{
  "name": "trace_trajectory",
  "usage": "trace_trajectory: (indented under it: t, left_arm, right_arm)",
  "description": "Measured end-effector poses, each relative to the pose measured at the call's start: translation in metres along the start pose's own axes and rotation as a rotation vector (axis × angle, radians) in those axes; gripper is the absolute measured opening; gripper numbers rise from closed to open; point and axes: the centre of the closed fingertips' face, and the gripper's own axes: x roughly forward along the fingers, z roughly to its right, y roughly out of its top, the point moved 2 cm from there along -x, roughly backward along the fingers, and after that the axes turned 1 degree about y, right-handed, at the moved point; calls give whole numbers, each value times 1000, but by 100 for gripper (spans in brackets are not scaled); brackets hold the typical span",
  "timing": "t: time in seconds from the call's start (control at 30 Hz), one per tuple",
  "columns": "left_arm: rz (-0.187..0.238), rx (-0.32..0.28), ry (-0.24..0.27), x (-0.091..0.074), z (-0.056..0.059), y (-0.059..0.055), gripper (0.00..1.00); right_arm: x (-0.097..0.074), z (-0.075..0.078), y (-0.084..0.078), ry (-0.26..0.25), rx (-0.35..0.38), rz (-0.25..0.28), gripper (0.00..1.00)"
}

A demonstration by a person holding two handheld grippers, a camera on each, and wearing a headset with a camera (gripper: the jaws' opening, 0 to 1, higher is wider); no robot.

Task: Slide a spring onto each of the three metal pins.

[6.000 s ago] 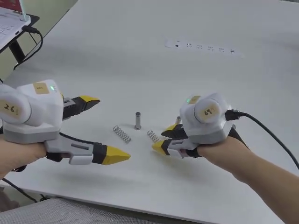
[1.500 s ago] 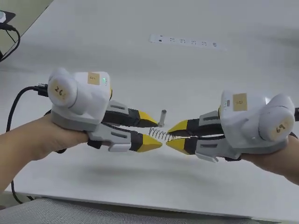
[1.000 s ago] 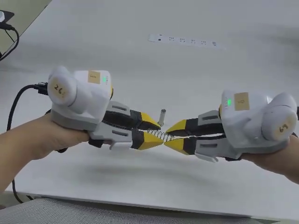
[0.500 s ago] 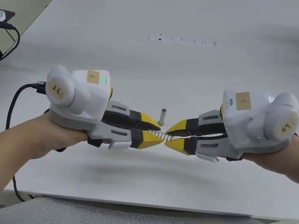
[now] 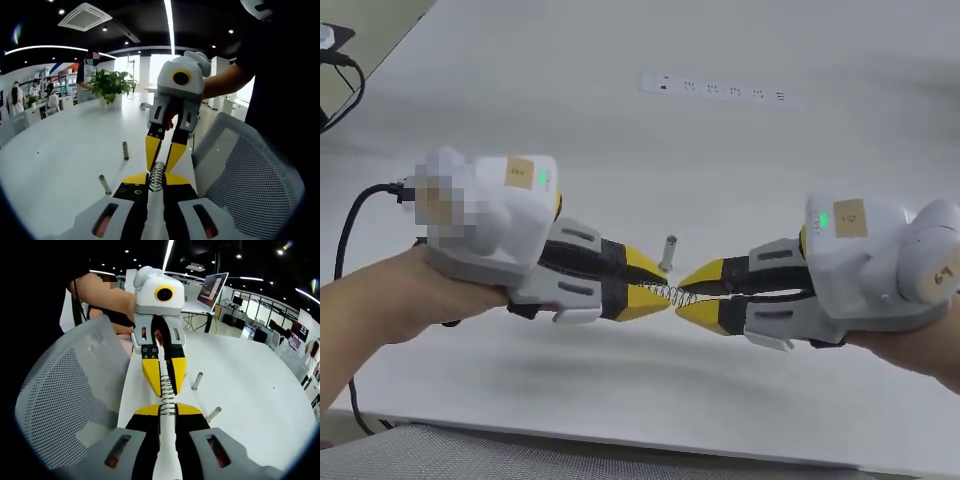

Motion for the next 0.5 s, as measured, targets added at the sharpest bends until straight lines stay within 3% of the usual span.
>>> trace_trajectory:
  t: [0.5]
  left_arm:
    - [7, -5, -9, 1, 2, 4, 2]
  right_arm:
    - [-4, 2, -2, 2, 82, 16, 10]
